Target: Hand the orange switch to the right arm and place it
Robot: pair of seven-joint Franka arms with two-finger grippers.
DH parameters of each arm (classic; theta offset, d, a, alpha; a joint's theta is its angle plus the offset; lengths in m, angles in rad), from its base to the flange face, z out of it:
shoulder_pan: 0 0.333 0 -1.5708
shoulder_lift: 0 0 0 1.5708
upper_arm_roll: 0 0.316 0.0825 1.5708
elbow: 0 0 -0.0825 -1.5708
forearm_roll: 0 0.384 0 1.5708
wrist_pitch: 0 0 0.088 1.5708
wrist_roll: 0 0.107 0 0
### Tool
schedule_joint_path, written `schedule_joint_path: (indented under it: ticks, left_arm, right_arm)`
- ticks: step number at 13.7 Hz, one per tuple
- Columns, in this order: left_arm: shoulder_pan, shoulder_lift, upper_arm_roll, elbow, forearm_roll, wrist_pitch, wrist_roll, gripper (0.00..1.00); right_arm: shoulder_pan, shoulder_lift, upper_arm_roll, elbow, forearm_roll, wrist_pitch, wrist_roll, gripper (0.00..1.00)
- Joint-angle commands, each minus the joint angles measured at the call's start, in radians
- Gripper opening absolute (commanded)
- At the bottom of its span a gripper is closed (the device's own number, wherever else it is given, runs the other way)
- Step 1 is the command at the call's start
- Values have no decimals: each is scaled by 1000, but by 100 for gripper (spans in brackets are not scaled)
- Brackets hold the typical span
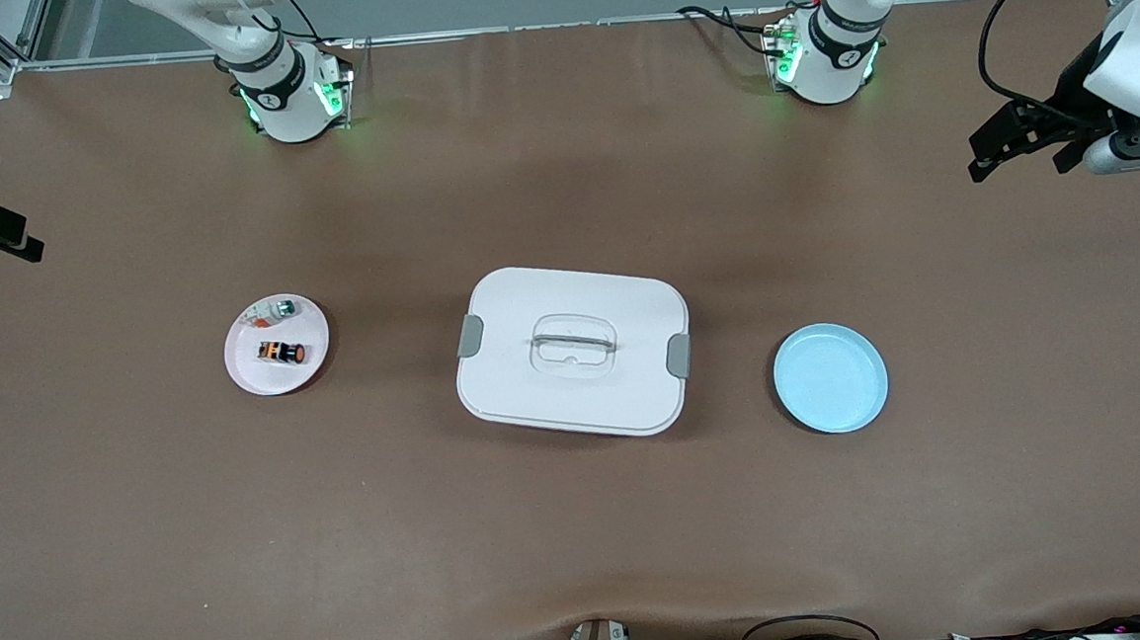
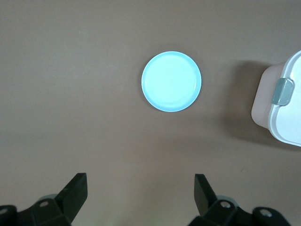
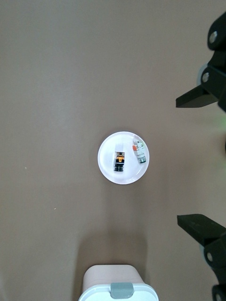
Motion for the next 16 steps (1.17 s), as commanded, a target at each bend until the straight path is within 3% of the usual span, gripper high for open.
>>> schedule_joint_path:
  ticks: [1,16]
  left_arm:
    - [1,8,-1,22,22,-7,24,100]
    - [1,8,-1,22,20,-7,24,100]
  right_arm:
    - [11,-68,-10,-84,13,35,20,100]
    - [20,-98,-11,-127,13,49,20,100]
